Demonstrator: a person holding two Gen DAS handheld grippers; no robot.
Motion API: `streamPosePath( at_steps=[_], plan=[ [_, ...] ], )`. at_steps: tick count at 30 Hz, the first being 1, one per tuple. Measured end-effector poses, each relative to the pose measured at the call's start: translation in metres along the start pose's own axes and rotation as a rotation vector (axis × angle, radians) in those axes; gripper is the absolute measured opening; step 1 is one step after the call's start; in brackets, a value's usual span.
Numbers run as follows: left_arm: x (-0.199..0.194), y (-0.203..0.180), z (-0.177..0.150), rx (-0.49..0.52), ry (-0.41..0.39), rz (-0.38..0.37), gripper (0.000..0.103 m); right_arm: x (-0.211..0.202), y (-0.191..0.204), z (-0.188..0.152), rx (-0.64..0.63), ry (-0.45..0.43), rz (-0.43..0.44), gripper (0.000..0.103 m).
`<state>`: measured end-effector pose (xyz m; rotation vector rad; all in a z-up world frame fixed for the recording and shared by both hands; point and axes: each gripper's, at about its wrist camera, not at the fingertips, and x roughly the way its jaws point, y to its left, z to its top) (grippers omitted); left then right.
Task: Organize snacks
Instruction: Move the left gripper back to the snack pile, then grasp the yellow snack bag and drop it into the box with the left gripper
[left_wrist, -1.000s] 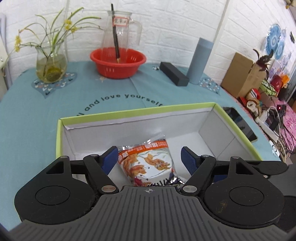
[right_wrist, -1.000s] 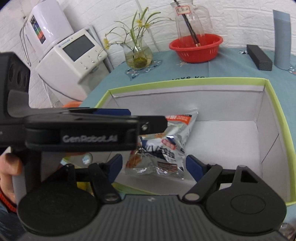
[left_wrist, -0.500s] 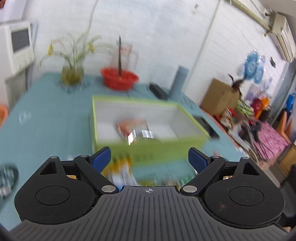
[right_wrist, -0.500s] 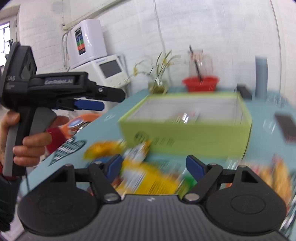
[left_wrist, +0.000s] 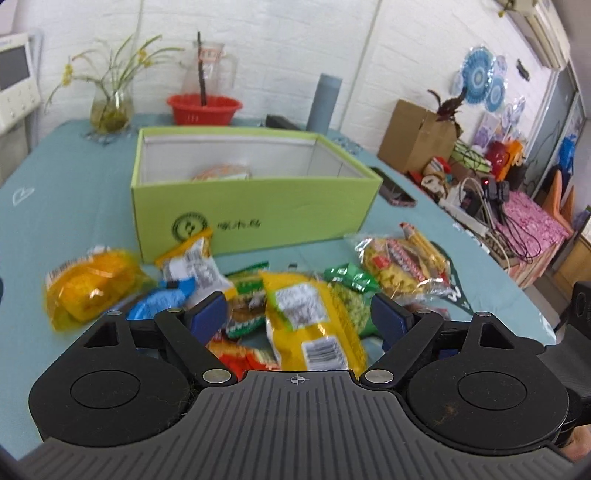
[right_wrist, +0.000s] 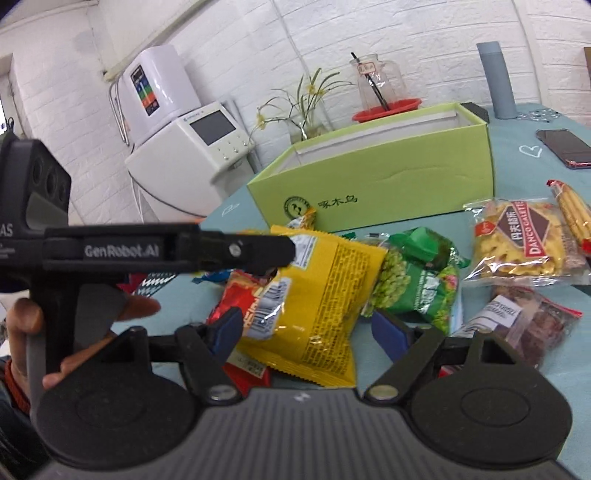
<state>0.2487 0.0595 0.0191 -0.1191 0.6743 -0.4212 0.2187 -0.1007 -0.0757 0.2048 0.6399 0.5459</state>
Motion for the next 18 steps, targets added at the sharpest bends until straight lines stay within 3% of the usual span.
streamPosePath(
  at_steps=[6, 9, 11, 12, 18],
  plan=[
    [0.024, -0.005, -0.008, -0.015, 0.109, -0.03, 0.061, 0.016, -0.012, -0.002, 0.051, 0.018, 0.058, 0.085],
    [0.031, -0.006, -0.014, -0.008, 0.114, -0.003, 0.052, 0.023, -0.014, -0.004, 0.063, 0.028, 0.084, 0.083],
    [0.033, -0.008, -0.014, -0.004, 0.119, 0.016, 0.024, 0.025, -0.009, -0.002, 0.056, 0.025, 0.111, 0.076],
    [0.032, -0.007, -0.013, -0.014, 0.122, -0.006, 0.018, 0.024, -0.006, 0.001, 0.04, 0.023, 0.11, 0.075],
    [0.005, -0.009, 0.024, -0.037, -0.006, -0.072, 0.016, -0.001, 0.007, 0.039, -0.038, -0.095, 0.128, 0.076]
  ],
)
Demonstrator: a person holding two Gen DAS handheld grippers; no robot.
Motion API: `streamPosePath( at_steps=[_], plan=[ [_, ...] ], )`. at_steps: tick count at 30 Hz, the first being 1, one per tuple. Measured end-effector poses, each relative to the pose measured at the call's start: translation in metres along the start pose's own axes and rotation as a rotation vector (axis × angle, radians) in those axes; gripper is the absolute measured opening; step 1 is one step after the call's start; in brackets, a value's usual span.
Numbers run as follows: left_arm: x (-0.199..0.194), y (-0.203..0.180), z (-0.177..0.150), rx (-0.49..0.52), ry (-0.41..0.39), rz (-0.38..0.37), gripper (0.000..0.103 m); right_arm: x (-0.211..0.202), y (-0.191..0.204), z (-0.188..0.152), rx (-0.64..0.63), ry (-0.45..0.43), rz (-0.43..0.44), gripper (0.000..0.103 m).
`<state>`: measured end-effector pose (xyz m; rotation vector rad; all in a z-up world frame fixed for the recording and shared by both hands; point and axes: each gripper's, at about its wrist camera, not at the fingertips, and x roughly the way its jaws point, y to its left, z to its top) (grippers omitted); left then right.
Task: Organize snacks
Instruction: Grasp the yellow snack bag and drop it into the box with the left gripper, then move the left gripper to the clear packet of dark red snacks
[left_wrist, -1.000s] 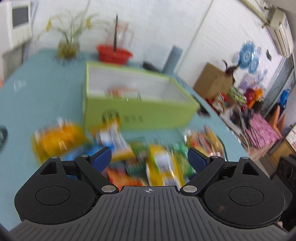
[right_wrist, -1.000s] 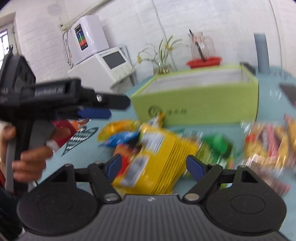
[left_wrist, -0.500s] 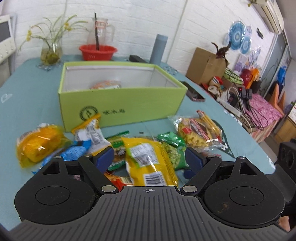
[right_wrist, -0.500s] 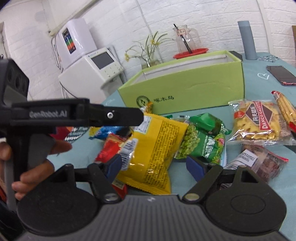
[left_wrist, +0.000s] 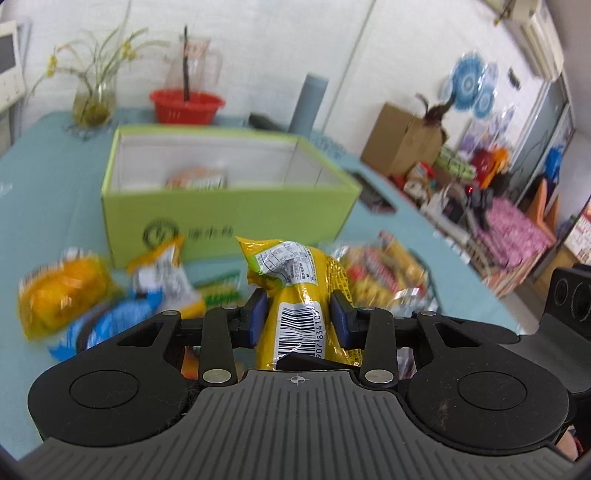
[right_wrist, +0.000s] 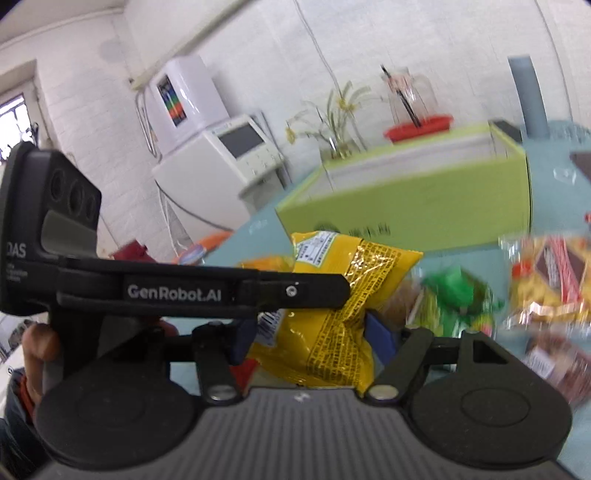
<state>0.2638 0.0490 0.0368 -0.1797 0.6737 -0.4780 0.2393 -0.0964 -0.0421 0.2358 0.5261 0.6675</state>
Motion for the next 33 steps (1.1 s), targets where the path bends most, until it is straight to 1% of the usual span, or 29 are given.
streamPosePath(
  at_steps=[1, 3, 5, 6, 8, 11, 13, 15, 16, 17, 18, 19, 20, 21, 22, 23, 25, 26, 27, 29, 30, 31, 33],
  plan=[
    [0.001, -0.002, 0.012, 0.01, -0.019, -0.014, 0.016, -0.001, 0.0, 0.012, -0.019, -0.025, -0.001, 0.079],
    [0.008, -0.004, 0.042, 0.019, -0.055, -0.035, 0.017, 0.001, -0.003, 0.037, -0.077, -0.062, -0.027, 0.08],
    [0.021, -0.008, 0.075, 0.049, -0.108, -0.045, 0.019, 0.01, -0.011, 0.069, -0.157, -0.101, -0.062, 0.08],
    [0.03, -0.009, 0.091, 0.054, -0.124, -0.046, 0.019, 0.016, -0.016, 0.084, -0.179, -0.107, -0.08, 0.08],
    [0.055, -0.008, 0.124, 0.063, -0.131, -0.042, 0.021, 0.033, -0.032, 0.112, -0.204, -0.098, -0.107, 0.08],
    [0.1, 0.005, 0.154, 0.024, -0.084, -0.04, 0.021, 0.064, -0.066, 0.141, -0.193, -0.037, -0.13, 0.079],
    [0.131, 0.019, 0.161, -0.02, -0.038, -0.047, 0.02, 0.084, -0.094, 0.147, -0.145, 0.013, -0.129, 0.079],
    [0.159, 0.034, 0.161, -0.053, 0.007, -0.051, 0.022, 0.1, -0.112, 0.147, -0.118, 0.053, -0.143, 0.079],
    [0.17, 0.04, 0.16, -0.063, 0.021, -0.047, 0.03, 0.106, -0.119, 0.145, -0.113, 0.059, -0.156, 0.081],
    [0.177, 0.047, 0.158, -0.069, 0.029, -0.038, 0.043, 0.107, -0.124, 0.145, -0.111, 0.057, -0.164, 0.083],
    [0.18, 0.052, 0.158, -0.074, 0.027, -0.024, 0.049, 0.105, -0.127, 0.146, -0.109, 0.047, -0.168, 0.083],
    [0.178, 0.056, 0.156, -0.082, 0.012, -0.008, 0.06, 0.098, -0.128, 0.146, -0.107, 0.022, -0.17, 0.086],
    [0.174, 0.058, 0.155, -0.086, -0.005, -0.005, 0.069, 0.088, -0.127, 0.147, -0.111, -0.01, -0.17, 0.089],
    [0.168, 0.059, 0.155, -0.088, -0.028, -0.019, 0.075, 0.078, -0.125, 0.148, -0.124, -0.034, -0.158, 0.09],
    [0.157, 0.056, 0.154, -0.087, -0.053, -0.035, 0.078, 0.067, -0.12, 0.148, -0.14, -0.056, -0.148, 0.09],
    [0.147, 0.052, 0.154, -0.075, -0.072, -0.033, 0.078, 0.058, -0.114, 0.148, -0.159, -0.075, -0.164, 0.09],
    [0.127, 0.04, 0.153, -0.05, -0.112, -0.049, 0.078, 0.034, -0.095, 0.145, -0.225, -0.124, -0.231, 0.091],
    [0.116, 0.034, 0.152, -0.045, -0.126, -0.064, 0.078, 0.022, -0.088, 0.142, -0.237, -0.146, -0.247, 0.091],
    [0.107, 0.029, 0.149, -0.043, -0.137, -0.08, 0.078, 0.01, -0.085, 0.14, -0.232, -0.158, -0.238, 0.091],
    [0.086, 0.016, 0.139, -0.02, -0.152, -0.119, 0.08, -0.012, -0.083, 0.133, -0.178, -0.146, -0.176, 0.091],
    [0.075, 0.008, 0.132, -0.007, -0.154, -0.128, 0.081, -0.022, -0.084, 0.128, -0.135, -0.136, -0.149, 0.091],
    [0.067, 0.001, 0.123, 0.005, -0.153, -0.129, 0.082, -0.032, -0.087, 0.12, -0.095, -0.127, -0.139, 0.091],
    [0.052, -0.01, 0.101, 0.023, -0.143, -0.143, 0.083, -0.049, -0.087, 0.099, -0.05, -0.111, -0.181, 0.091]
  ],
)
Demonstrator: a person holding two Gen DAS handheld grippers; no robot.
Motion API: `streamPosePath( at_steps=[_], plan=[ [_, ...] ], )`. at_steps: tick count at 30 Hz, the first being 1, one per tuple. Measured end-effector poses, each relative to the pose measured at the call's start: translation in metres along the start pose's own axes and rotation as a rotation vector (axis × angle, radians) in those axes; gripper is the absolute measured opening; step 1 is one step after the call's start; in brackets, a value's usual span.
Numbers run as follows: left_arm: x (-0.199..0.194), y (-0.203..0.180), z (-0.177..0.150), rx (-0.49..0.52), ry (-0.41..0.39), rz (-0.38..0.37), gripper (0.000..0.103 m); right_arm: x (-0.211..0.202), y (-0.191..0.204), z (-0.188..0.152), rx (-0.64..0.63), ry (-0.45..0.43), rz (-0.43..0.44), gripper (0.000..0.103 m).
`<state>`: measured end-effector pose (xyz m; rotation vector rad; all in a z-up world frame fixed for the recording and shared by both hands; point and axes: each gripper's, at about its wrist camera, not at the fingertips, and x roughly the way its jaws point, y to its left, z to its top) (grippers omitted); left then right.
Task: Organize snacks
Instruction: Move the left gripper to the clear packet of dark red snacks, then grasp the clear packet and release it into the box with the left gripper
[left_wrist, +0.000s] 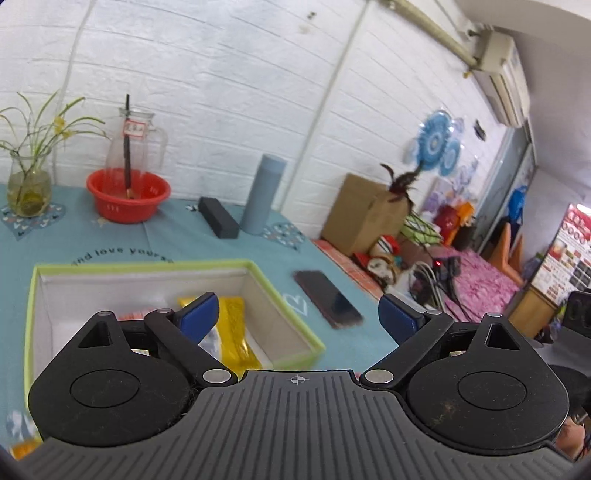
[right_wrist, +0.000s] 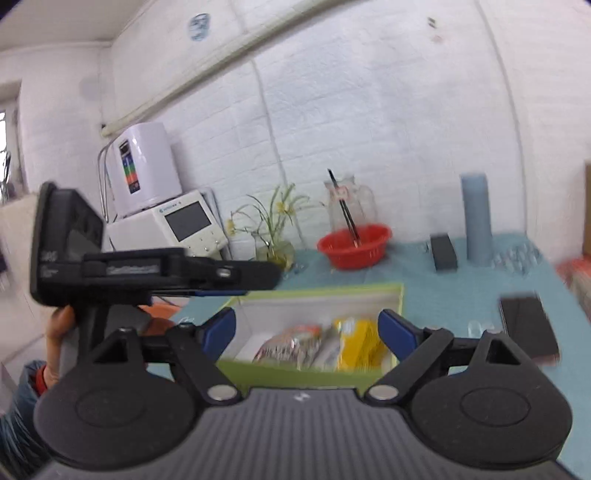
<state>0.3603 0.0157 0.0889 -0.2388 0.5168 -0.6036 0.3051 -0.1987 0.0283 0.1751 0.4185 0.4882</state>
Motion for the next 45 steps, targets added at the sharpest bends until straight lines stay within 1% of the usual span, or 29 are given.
streamPosePath(
  at_steps=[3, 4, 6, 7, 9, 10, 11, 12, 13, 16, 18, 20, 21, 23, 25, 27, 29, 30, 31, 35, 37, 39, 41, 42, 44, 45],
  plan=[
    [-0.013, -0.018, -0.036, 0.002, 0.067, -0.01, 0.083, -0.025, 0.006, -0.042, -0.018, 0.068, -0.102, 0.091],
    [-0.017, -0.025, -0.053, 0.002, 0.106, -0.032, 0.082, -0.034, 0.009, -0.063, -0.018, 0.095, -0.125, 0.091],
    [-0.019, -0.037, -0.087, -0.006, 0.175, -0.062, 0.081, -0.047, 0.013, -0.098, 0.022, 0.146, -0.131, 0.091],
    [-0.018, -0.044, -0.101, -0.002, 0.206, -0.073, 0.079, -0.051, 0.014, -0.117, 0.052, 0.174, -0.119, 0.091],
    [-0.013, -0.055, -0.125, 0.018, 0.254, -0.077, 0.074, -0.053, 0.019, -0.142, 0.08, 0.203, -0.117, 0.091],
    [-0.008, -0.061, -0.134, 0.027, 0.278, -0.071, 0.069, -0.051, 0.022, -0.15, 0.076, 0.218, -0.134, 0.091],
    [-0.001, -0.065, -0.14, 0.034, 0.311, -0.065, 0.059, -0.048, 0.024, -0.156, 0.061, 0.229, -0.155, 0.091],
    [0.006, -0.068, -0.143, 0.044, 0.34, -0.065, 0.051, -0.044, 0.026, -0.159, 0.041, 0.237, -0.166, 0.091],
    [0.013, -0.071, -0.147, 0.054, 0.366, -0.054, 0.038, -0.041, 0.028, -0.162, 0.011, 0.232, -0.174, 0.091],
    [0.027, -0.076, -0.155, 0.076, 0.408, 0.004, 0.035, -0.032, 0.03, -0.162, -0.033, 0.216, -0.191, 0.091],
    [0.028, -0.073, -0.16, 0.048, 0.423, -0.01, 0.035, -0.031, 0.03, -0.168, -0.056, 0.183, -0.19, 0.092],
    [0.029, -0.071, -0.162, 0.002, 0.448, -0.035, 0.035, -0.034, 0.031, -0.173, -0.091, 0.17, -0.185, 0.092],
    [0.028, -0.071, -0.164, -0.011, 0.457, -0.047, 0.035, -0.037, 0.03, -0.174, -0.079, 0.165, -0.184, 0.092],
    [0.024, -0.077, -0.168, -0.001, 0.46, -0.053, 0.035, -0.041, 0.027, -0.169, -0.047, 0.182, -0.176, 0.092],
    [0.019, -0.082, -0.17, 0.011, 0.465, -0.06, 0.036, -0.045, 0.028, -0.166, -0.049, 0.214, -0.165, 0.092],
    [0.015, -0.085, -0.166, 0.021, 0.453, -0.052, 0.037, -0.05, 0.027, -0.165, -0.043, 0.219, -0.163, 0.092],
    [0.012, -0.083, -0.157, 0.033, 0.398, -0.032, 0.05, -0.056, 0.027, -0.164, -0.046, 0.199, -0.172, 0.092],
    [0.012, -0.081, -0.153, 0.028, 0.386, -0.021, 0.051, -0.058, 0.028, -0.163, -0.052, 0.193, -0.184, 0.092],
    [0.013, -0.08, -0.15, 0.025, 0.385, -0.025, 0.052, -0.059, 0.029, -0.164, -0.054, 0.19, -0.193, 0.092],
    [0.023, -0.08, -0.154, 0.02, 0.427, -0.058, 0.048, -0.055, 0.029, -0.168, -0.043, 0.211, -0.215, 0.091],
    [0.029, -0.08, -0.158, 0.017, 0.44, -0.054, 0.047, -0.053, 0.027, -0.168, -0.035, 0.21, -0.223, 0.091],
    [0.036, -0.077, -0.161, -0.003, 0.452, -0.065, 0.047, -0.051, 0.025, -0.168, -0.031, 0.204, -0.22, 0.091],
    [0.042, -0.076, -0.162, -0.021, 0.444, -0.096, 0.045, -0.048, 0.023, -0.167, -0.034, 0.195, -0.219, 0.09],
    [0.045, -0.075, -0.161, -0.03, 0.448, -0.104, 0.04, -0.046, 0.023, -0.166, -0.037, 0.195, -0.21, 0.088],
    [0.046, -0.077, -0.159, -0.026, 0.454, -0.11, 0.027, -0.047, 0.027, -0.163, -0.041, 0.198, -0.209, 0.081],
    [0.043, -0.078, -0.159, -0.025, 0.452, -0.117, 0.027, -0.051, 0.029, -0.162, -0.04, 0.192, -0.206, 0.08]
  ],
)
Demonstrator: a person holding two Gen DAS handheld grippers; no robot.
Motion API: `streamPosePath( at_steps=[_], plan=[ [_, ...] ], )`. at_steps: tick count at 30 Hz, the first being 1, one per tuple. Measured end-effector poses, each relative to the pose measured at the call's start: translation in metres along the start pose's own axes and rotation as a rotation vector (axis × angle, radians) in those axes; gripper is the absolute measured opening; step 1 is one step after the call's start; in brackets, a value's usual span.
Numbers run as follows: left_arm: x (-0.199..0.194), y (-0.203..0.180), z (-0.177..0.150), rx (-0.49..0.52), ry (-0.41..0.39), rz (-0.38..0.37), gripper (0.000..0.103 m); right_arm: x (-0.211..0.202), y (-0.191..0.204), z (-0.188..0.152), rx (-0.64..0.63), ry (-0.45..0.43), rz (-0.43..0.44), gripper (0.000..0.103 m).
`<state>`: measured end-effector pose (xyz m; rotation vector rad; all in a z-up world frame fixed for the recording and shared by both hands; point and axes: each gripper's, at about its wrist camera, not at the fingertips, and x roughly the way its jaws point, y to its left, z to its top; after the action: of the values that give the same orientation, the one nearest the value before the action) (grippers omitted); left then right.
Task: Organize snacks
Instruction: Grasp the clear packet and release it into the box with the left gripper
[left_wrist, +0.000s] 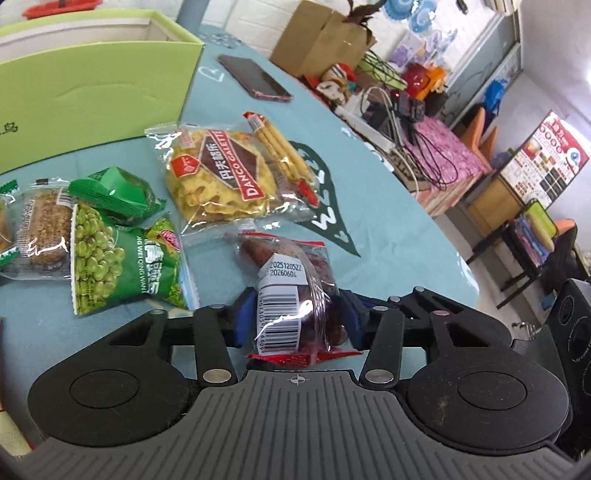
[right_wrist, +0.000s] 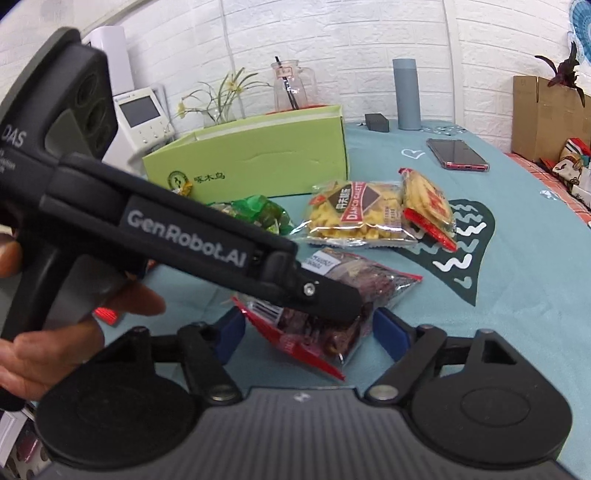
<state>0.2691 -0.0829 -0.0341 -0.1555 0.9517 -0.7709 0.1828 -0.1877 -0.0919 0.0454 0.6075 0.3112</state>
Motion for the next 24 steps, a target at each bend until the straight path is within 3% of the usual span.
streamPosePath(
  at_steps=[4, 9, 13, 17, 20, 24],
  plan=[
    [-0.031, -0.015, 0.0, 0.037, -0.074, -0.025, 0.027, -0.023, 0.015, 0.011, -0.035, -0.063, -0.017, 0.081],
    [-0.075, -0.009, 0.033, 0.069, -0.217, 0.003, 0.028, -0.019, 0.034, 0.06, -0.131, -0.163, 0.012, 0.084],
    [-0.104, 0.023, 0.076, 0.055, -0.313, 0.095, 0.029, 0.024, 0.053, 0.117, -0.235, -0.209, 0.082, 0.085],
    [-0.126, 0.07, 0.111, 0.02, -0.375, 0.212, 0.03, 0.081, 0.078, 0.171, -0.286, -0.197, 0.184, 0.084],
    [-0.134, 0.117, 0.129, -0.039, -0.38, 0.259, 0.03, 0.125, 0.101, 0.196, -0.317, -0.16, 0.243, 0.084],
    [-0.133, 0.171, 0.137, -0.13, -0.36, 0.289, 0.031, 0.175, 0.121, 0.207, -0.334, -0.109, 0.279, 0.084]
  ],
)
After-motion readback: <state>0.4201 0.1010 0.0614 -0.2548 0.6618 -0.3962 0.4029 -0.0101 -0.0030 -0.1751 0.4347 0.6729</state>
